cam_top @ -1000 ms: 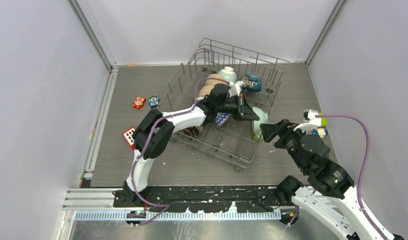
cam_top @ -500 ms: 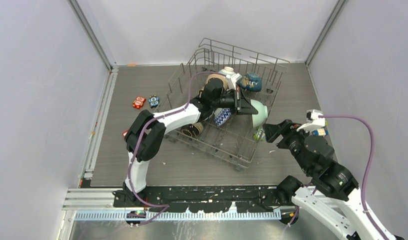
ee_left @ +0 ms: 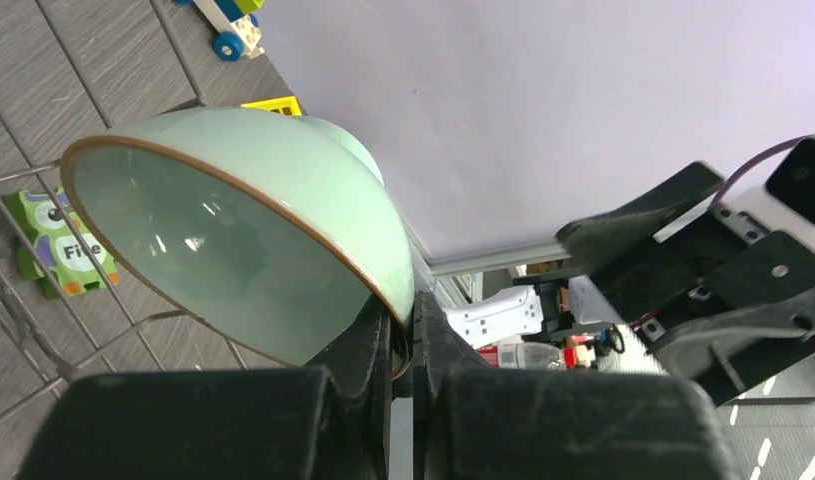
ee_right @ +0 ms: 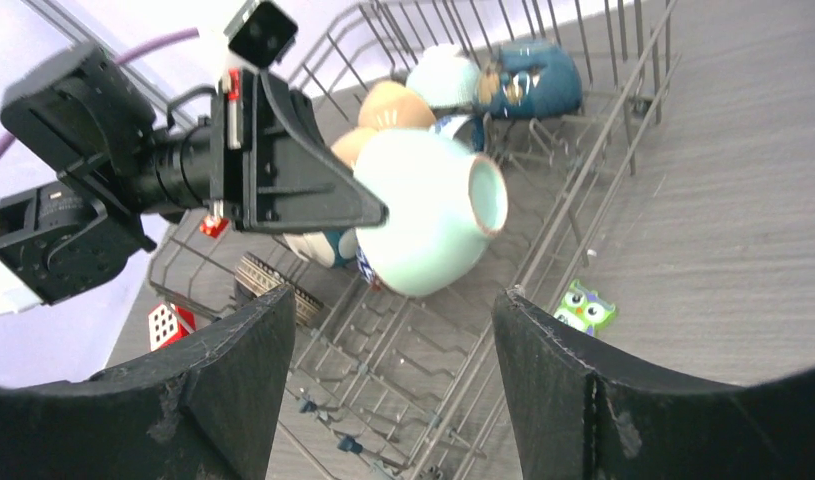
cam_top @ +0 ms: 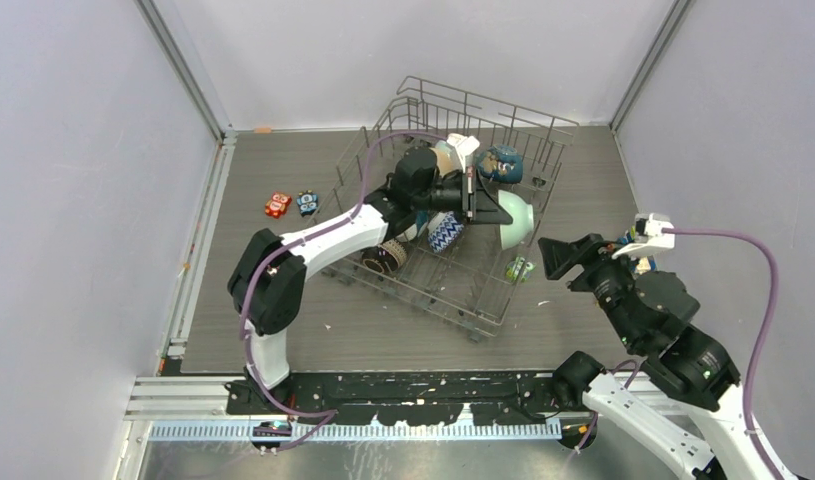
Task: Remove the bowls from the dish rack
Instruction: Pick up the bowl from the dish rack, then place the bowl at the corner of the board.
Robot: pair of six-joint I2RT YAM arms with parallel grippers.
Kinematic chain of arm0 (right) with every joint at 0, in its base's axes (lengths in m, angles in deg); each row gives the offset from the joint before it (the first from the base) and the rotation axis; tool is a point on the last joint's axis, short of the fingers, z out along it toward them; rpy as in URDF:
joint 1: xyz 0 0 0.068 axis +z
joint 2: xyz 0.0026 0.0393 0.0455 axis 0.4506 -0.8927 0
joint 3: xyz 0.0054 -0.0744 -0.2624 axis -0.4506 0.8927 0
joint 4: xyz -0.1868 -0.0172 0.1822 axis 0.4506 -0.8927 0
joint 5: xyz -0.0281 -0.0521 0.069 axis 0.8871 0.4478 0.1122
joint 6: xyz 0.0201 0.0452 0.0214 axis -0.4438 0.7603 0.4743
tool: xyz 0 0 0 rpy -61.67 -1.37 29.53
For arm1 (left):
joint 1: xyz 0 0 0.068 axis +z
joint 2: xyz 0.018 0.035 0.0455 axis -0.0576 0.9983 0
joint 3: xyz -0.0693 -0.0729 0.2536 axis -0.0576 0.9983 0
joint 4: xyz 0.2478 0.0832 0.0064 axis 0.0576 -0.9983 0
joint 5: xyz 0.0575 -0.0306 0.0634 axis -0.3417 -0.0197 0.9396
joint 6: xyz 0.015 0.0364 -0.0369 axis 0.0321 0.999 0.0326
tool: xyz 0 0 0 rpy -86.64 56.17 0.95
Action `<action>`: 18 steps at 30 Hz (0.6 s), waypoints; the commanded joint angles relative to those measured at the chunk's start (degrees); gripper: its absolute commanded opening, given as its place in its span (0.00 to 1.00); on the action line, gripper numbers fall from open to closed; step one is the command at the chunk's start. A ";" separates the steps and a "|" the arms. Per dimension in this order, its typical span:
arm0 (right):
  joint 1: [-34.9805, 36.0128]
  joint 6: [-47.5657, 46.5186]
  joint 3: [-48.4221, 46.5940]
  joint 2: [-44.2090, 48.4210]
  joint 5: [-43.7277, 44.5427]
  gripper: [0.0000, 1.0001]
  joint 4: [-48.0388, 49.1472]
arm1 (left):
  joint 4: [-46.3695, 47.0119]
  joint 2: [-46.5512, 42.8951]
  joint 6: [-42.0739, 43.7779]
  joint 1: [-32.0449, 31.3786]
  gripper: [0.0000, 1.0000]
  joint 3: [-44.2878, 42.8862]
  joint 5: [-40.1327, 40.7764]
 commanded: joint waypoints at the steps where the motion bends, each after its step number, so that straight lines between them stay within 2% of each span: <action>1: 0.26 -4.93 -6.68 -1.88 2.58 0.76 0.62 | -5.83 -8.99 7.69 0.32 0.00 -3.67 -2.10; 6: 0.32 -5.70 -13.72 -6.95 -1.36 0.76 -0.20 | -31.01 -17.64 25.43 0.24 0.00 -8.68 2.64; 12: 0.23 -5.21 -24.86 -18.15 -14.28 0.75 -2.26 | -58.50 -28.31 47.30 -2.51 0.00 -13.79 16.58; 18: 0.27 -3.98 -39.57 -31.78 -28.75 0.73 -8.58 | -71.07 -37.46 65.34 -10.49 0.00 -14.27 30.76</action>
